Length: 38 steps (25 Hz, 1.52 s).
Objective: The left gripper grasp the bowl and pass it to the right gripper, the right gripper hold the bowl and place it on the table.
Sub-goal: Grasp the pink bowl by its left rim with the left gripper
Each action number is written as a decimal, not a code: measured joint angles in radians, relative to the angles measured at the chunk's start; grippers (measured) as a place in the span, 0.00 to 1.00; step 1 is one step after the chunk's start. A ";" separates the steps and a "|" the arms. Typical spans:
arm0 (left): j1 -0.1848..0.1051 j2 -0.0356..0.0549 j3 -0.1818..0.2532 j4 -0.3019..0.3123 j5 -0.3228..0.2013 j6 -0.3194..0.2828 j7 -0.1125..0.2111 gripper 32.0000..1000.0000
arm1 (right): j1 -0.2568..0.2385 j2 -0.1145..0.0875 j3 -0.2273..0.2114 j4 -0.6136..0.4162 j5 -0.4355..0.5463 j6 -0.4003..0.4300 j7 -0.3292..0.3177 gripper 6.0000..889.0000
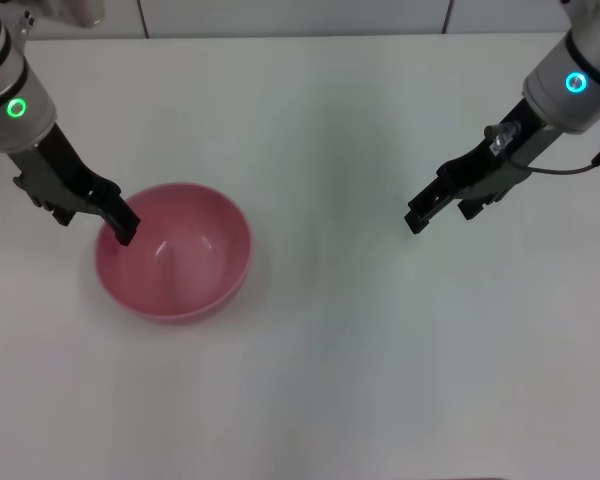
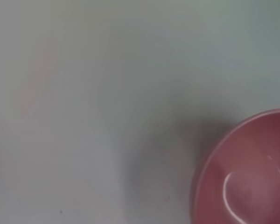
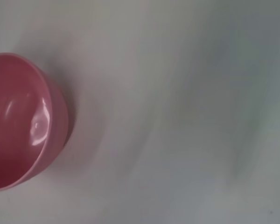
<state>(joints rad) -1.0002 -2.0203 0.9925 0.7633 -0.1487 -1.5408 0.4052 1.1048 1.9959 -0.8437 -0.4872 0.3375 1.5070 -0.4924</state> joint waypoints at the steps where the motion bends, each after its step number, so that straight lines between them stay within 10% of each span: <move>1: -0.001 0.0000 0.000 -0.007 0.000 0.007 0.002 0.86 | 0.000 0.000 0.000 -0.001 0.000 0.000 0.000 0.97; 38: -0.005 -0.0122 0.001 -0.181 0.037 0.205 0.049 0.86 | -0.003 0.001 0.000 0.002 0.002 -0.014 -0.014 0.97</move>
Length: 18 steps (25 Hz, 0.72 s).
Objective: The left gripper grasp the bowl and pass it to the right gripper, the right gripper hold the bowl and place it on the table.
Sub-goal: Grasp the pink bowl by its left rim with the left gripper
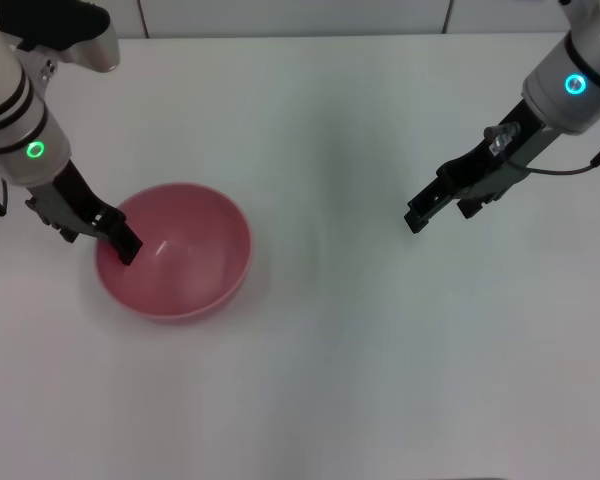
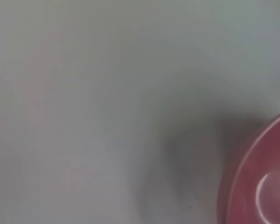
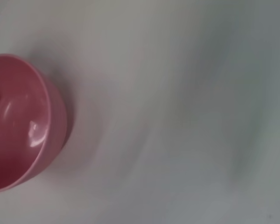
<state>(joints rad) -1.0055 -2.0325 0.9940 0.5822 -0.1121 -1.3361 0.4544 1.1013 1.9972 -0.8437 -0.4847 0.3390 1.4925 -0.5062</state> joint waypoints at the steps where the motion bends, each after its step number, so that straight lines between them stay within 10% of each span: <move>1: 0.000 -0.0002 0.000 -0.001 0.000 0.001 0.000 0.86 | 0.000 0.000 0.000 0.000 0.000 0.000 0.000 0.97; 18: 0.000 -0.0062 0.000 -0.018 -0.005 0.014 0.016 0.86 | 0.001 0.002 0.000 0.000 0.000 0.000 -0.010 0.97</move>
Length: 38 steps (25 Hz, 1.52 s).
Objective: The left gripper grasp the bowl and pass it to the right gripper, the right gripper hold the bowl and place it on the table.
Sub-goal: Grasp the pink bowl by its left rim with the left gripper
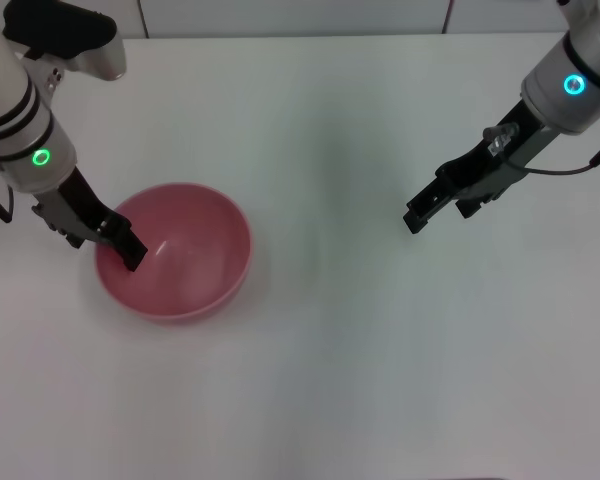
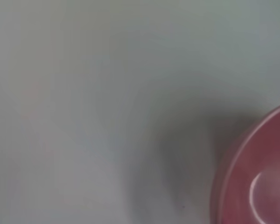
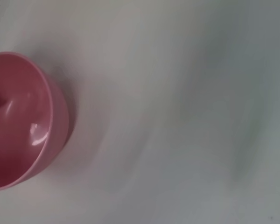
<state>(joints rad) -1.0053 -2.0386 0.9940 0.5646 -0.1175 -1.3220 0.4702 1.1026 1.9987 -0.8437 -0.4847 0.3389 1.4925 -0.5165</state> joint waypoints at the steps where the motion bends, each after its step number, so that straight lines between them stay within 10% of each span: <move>1: 0.000 0.0000 0.000 0.000 0.000 0.001 0.000 0.86 | 0.000 0.000 0.000 0.000 0.000 0.000 0.000 0.97; 22: -0.003 0.0000 0.000 -0.008 0.004 0.013 -0.002 0.79 | 0.002 -0.001 0.000 0.000 0.000 0.000 -0.001 0.97; 32: -0.003 -0.0008 0.001 -0.008 0.004 0.014 -0.002 0.29 | 0.003 -0.002 0.000 0.000 0.000 0.000 -0.003 0.97; 38: -0.003 0.0001 0.002 -0.008 0.004 0.014 -0.002 0.16 | 0.004 -0.002 0.000 0.000 0.000 0.000 -0.004 0.97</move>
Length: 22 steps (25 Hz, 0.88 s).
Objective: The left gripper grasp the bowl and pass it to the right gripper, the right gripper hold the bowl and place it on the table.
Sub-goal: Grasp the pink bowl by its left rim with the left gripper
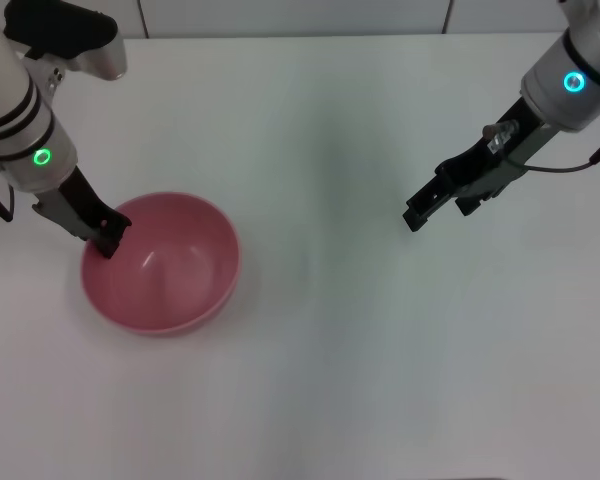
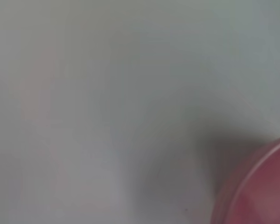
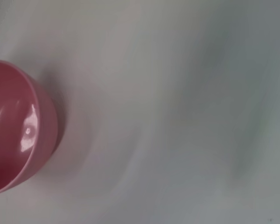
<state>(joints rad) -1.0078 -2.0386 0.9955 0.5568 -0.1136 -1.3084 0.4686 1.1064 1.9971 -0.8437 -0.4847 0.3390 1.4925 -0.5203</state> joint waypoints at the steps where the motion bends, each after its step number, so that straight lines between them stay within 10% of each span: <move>1: 0.000 0.0001 0.000 0.000 0.000 0.000 0.000 0.14 | 0.000 0.000 0.000 0.000 0.000 0.000 -0.001 0.97; 22: -0.038 0.0123 -0.012 0.007 -0.011 -0.059 0.014 0.01 | -0.001 -0.002 0.001 0.000 0.007 0.000 -0.001 0.97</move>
<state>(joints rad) -1.0463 -2.0263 0.9837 0.5640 -0.1245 -1.3671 0.4825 1.1049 1.9956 -0.8426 -0.4847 0.3458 1.4925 -0.5217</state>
